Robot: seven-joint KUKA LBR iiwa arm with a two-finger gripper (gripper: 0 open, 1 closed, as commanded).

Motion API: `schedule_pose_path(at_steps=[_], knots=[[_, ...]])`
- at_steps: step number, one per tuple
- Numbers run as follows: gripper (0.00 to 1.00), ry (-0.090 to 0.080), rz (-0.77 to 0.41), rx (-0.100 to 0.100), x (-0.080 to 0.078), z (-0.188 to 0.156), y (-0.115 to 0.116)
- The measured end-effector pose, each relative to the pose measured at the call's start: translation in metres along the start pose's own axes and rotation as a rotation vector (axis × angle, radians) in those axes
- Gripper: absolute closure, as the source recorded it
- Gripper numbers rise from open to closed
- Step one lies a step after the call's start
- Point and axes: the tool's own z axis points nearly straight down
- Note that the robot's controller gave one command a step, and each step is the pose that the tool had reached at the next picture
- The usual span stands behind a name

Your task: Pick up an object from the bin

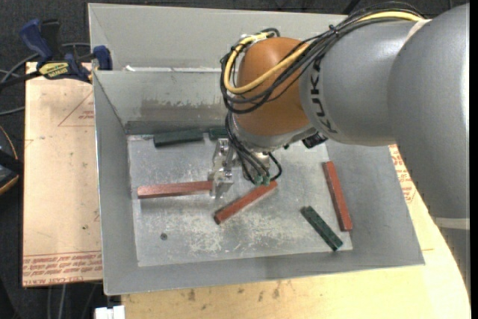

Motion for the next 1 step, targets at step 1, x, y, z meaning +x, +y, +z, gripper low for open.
schedule_pose_path(at_steps=[1], knots=[[1.0, -0.001, 0.01, 0.0, -0.0085, -0.0017, 0.001]])
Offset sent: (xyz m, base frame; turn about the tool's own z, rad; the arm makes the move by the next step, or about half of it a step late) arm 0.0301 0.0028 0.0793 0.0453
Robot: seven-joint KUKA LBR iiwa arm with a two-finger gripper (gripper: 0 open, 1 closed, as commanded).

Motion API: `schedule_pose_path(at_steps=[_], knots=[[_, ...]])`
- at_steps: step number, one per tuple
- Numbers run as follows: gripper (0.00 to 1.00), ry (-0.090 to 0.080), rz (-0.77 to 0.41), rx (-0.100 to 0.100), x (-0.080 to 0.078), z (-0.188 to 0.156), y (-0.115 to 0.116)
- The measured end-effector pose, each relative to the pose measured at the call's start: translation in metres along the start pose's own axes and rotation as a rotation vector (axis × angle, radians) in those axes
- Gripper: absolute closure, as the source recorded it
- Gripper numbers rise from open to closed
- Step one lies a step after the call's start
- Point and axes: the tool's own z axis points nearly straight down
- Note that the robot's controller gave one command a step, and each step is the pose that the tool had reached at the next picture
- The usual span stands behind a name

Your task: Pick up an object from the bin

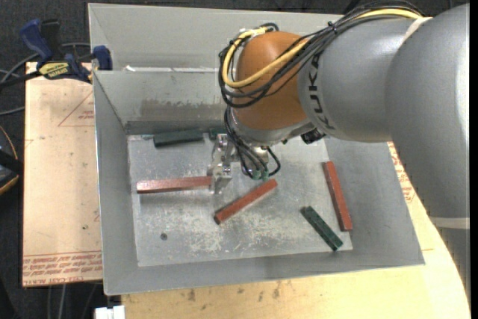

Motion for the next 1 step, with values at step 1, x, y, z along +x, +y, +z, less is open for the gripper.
schedule_pose_path(at_steps=[1], knots=[[1.0, 0.0, 0.034, 0.001, -0.0223, -0.0773, 0.0024]])
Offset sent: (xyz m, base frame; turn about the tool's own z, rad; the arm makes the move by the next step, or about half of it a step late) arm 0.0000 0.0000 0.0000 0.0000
